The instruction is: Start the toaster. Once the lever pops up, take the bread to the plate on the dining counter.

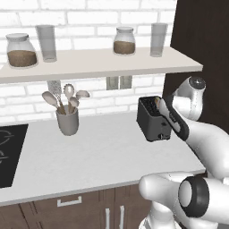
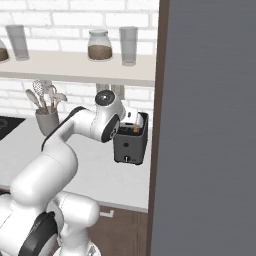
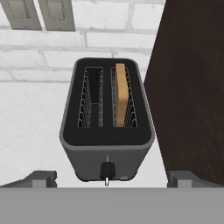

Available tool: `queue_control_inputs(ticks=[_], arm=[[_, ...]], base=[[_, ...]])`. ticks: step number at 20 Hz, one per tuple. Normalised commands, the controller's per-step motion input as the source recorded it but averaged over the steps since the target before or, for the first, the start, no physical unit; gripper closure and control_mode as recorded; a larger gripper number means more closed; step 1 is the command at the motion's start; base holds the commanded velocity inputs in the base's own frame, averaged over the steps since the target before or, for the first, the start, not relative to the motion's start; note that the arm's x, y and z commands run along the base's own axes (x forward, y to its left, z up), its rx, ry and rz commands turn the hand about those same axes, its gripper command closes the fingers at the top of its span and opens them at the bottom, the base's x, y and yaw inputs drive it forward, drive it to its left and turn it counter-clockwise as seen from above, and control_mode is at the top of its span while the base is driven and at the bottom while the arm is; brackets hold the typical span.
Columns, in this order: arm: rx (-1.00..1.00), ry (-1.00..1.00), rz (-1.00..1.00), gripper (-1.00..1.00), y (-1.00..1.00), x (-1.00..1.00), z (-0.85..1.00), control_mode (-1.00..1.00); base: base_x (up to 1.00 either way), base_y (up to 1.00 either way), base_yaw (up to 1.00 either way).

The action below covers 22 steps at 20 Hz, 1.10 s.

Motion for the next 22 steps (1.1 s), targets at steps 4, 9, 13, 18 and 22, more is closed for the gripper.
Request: queue_control_inputs(ticks=[4, 9, 13, 18, 22], arm=[[0.00, 0.06, 0.00, -1.00, -0.06, 0.35, -0.08, -1.00], [0.00, -0.03, 0.00, -1.00, -0.09, 0.18, -0.28, -1.00], [0.00, -0.10, 0.00, -1.00, -0.09, 0.26, -0.32, -1.00], [0.00, -0.07, 0.00, -1.00, -0.13, 0.31, -0.18, -1.00], [0.01, -0.06, 0.00, -1.00, -0.10, 0.18, -0.08, -1.00]], base=[[0.00, 0.00, 0.00], [0.00, 0.00, 0.00], [0.00, 0.00, 0.00], [0.00, 0.00, 0.00], [0.00, 0.00, 0.00]])
